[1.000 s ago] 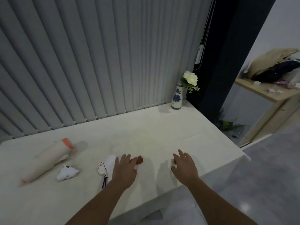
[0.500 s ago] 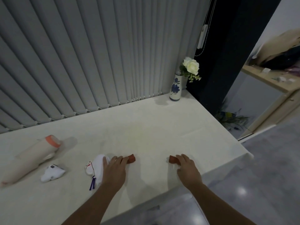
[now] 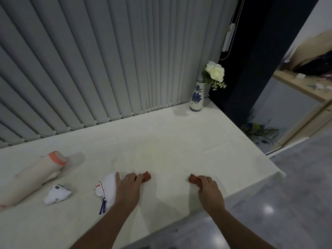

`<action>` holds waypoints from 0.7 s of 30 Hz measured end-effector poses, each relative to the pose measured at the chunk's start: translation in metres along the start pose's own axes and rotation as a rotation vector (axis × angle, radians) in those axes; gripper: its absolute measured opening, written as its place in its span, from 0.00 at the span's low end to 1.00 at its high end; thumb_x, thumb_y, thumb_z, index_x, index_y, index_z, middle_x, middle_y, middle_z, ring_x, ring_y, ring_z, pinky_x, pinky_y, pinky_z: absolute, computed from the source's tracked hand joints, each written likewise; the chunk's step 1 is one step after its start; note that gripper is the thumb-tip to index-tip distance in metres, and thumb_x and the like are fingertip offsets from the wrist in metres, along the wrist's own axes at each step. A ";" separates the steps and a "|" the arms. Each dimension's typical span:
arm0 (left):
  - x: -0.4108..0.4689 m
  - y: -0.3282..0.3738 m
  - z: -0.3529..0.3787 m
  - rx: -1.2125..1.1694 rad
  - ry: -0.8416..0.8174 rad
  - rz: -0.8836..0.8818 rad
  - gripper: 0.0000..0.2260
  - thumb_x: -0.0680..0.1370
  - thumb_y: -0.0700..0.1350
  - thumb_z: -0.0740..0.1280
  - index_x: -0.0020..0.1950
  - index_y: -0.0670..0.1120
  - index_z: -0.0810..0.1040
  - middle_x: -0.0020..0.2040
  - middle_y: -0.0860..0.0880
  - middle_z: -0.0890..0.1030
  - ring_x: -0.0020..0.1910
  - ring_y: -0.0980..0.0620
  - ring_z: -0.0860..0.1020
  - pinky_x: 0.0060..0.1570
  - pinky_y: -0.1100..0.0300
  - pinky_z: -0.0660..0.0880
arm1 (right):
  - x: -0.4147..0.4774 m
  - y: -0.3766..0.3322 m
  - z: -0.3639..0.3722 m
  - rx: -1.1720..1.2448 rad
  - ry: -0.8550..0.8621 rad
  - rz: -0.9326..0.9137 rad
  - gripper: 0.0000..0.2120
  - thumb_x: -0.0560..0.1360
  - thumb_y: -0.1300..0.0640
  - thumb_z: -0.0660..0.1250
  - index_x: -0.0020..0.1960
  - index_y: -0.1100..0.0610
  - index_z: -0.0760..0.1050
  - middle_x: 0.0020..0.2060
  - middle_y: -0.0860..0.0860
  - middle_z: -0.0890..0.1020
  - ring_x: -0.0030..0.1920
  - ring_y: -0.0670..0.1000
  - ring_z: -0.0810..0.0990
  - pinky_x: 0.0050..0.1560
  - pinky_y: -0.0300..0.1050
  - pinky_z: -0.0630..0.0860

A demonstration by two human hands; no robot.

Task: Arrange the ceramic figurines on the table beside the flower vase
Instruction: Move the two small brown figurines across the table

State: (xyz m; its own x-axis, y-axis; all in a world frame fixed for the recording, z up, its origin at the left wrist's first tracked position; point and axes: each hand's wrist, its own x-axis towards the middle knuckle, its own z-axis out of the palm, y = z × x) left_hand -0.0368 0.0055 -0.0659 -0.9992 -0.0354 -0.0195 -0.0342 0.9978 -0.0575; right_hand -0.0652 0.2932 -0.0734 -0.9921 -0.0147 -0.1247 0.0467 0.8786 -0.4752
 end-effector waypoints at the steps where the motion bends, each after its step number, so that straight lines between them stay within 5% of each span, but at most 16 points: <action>1: 0.001 0.000 0.000 0.011 -0.001 -0.001 0.21 0.57 0.34 0.74 0.45 0.50 0.75 0.35 0.51 0.79 0.39 0.47 0.81 0.58 0.33 0.68 | 0.000 -0.001 0.002 0.026 0.008 0.007 0.19 0.73 0.68 0.60 0.61 0.53 0.72 0.55 0.52 0.77 0.53 0.53 0.74 0.48 0.42 0.71; 11: 0.017 -0.010 -0.008 0.047 0.018 0.019 0.16 0.58 0.35 0.74 0.40 0.47 0.74 0.28 0.50 0.77 0.33 0.45 0.79 0.57 0.32 0.70 | -0.001 -0.018 0.006 0.191 0.019 0.027 0.10 0.73 0.61 0.64 0.53 0.54 0.70 0.40 0.49 0.77 0.39 0.50 0.74 0.33 0.38 0.66; 17: 0.023 -0.013 -0.008 -0.039 -0.002 0.060 0.17 0.57 0.45 0.73 0.43 0.50 0.76 0.32 0.52 0.79 0.34 0.48 0.80 0.51 0.47 0.71 | -0.004 -0.037 0.010 0.251 0.182 -0.006 0.14 0.72 0.65 0.66 0.57 0.58 0.74 0.53 0.49 0.74 0.46 0.47 0.73 0.46 0.38 0.68; 21: 0.021 -0.008 -0.015 -0.210 0.035 0.088 0.14 0.64 0.49 0.61 0.47 0.52 0.77 0.36 0.52 0.79 0.35 0.49 0.79 0.37 0.54 0.74 | -0.005 -0.050 0.007 0.280 0.208 0.009 0.13 0.75 0.62 0.63 0.59 0.56 0.75 0.56 0.48 0.76 0.52 0.48 0.76 0.49 0.38 0.69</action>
State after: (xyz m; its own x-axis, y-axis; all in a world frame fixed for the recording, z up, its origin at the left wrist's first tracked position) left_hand -0.0574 -0.0025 -0.0512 -0.9985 0.0509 0.0193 0.0533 0.9870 0.1517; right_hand -0.0621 0.2463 -0.0553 -0.9927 0.1150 0.0366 0.0568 0.7128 -0.6990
